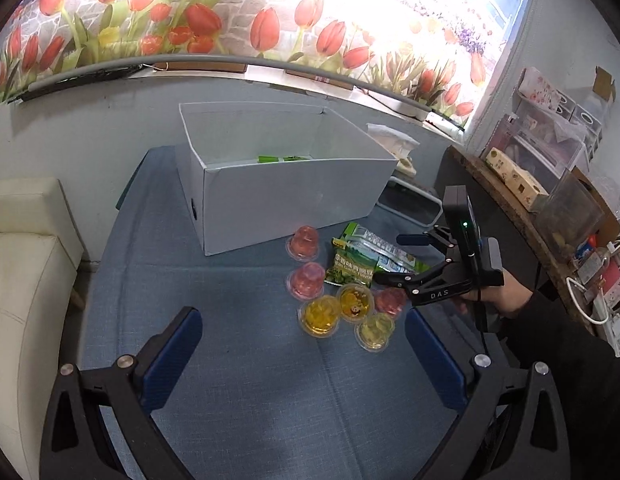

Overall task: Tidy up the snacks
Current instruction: 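Grasp another long green snack bar with the right tool, then grasp a yellow jelly cup with the left tool while the right holds the bar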

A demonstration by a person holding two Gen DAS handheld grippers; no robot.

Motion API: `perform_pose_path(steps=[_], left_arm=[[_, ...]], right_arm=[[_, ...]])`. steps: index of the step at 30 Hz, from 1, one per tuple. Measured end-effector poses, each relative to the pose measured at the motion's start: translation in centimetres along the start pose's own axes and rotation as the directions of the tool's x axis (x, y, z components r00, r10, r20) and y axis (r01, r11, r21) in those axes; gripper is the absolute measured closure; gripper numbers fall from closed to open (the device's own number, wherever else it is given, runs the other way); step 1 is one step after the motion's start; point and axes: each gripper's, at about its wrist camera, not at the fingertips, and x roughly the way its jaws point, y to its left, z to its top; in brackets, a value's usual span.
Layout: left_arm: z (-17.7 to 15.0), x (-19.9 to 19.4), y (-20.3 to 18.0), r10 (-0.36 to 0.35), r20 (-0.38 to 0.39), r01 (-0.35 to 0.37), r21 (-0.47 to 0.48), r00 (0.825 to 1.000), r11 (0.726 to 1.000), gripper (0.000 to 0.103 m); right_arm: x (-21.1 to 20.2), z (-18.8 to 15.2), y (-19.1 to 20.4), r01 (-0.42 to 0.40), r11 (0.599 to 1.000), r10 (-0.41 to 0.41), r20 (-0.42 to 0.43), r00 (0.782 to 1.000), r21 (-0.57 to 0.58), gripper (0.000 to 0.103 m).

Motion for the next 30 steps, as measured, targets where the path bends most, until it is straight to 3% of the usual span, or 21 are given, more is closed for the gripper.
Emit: perform_pose_path(steps=[3,4,5,6,10,19,23,26,30], left_arm=[[-0.2,0.2,-0.4,-0.003,-0.005,0.004,0.014,1.000,1.000,0.000],[-0.3,0.4,-0.6,0.001,-0.005,-0.001,0.021,1.000,1.000,0.000],[-0.3,0.5,-0.7,0.000,-0.007,0.000,0.026,1.000,1.000,0.000],[-0.4,0.8,-0.8,-0.002,-0.015,0.002,0.028,1.000,1.000,0.000],[-0.8,1.8,-1.2,-0.006,-0.032,0.007,0.038,0.999,0.999,0.000],[-2.3,5.9,-3.1,0.006,-0.089,0.007,0.139,0.996,0.990,0.000],[-2.2,8.8,-3.3,0.025,-0.105,-0.003,0.200,0.994,0.980,0.000],[-1.7,11.4,-2.7,0.004,-0.140,0.025,0.206,0.990,0.978,0.000],[-1.7,13.7,-1.8,0.035,-0.159,-0.001,0.210,0.987,0.978,0.001]], right_arm=[[0.2,-0.3,-0.6,-0.005,1.000,0.005,-0.003,1.000,0.025,0.003],[0.1,-0.3,-0.6,0.046,0.999,-0.045,-0.004,0.999,0.016,0.018],[-0.3,-0.3,-0.9,0.044,0.999,-0.044,0.004,0.999,0.030,0.036],[-0.6,-0.3,-1.3,0.040,0.997,-0.040,0.005,0.999,0.061,0.038],[-1.7,-1.1,-2.0,0.038,0.995,-0.037,-0.009,0.999,0.097,0.040],[-8.7,-4.8,-2.8,0.049,0.962,-0.078,0.097,0.992,0.269,0.040],[-11.8,-6.2,0.1,0.032,0.965,-0.073,0.149,0.986,0.260,0.040],[-13.5,-6.9,1.7,0.020,0.964,-0.071,0.183,0.980,0.265,0.040],[-15.5,-8.1,3.5,-0.010,0.958,-0.061,0.236,0.970,0.288,0.040]])
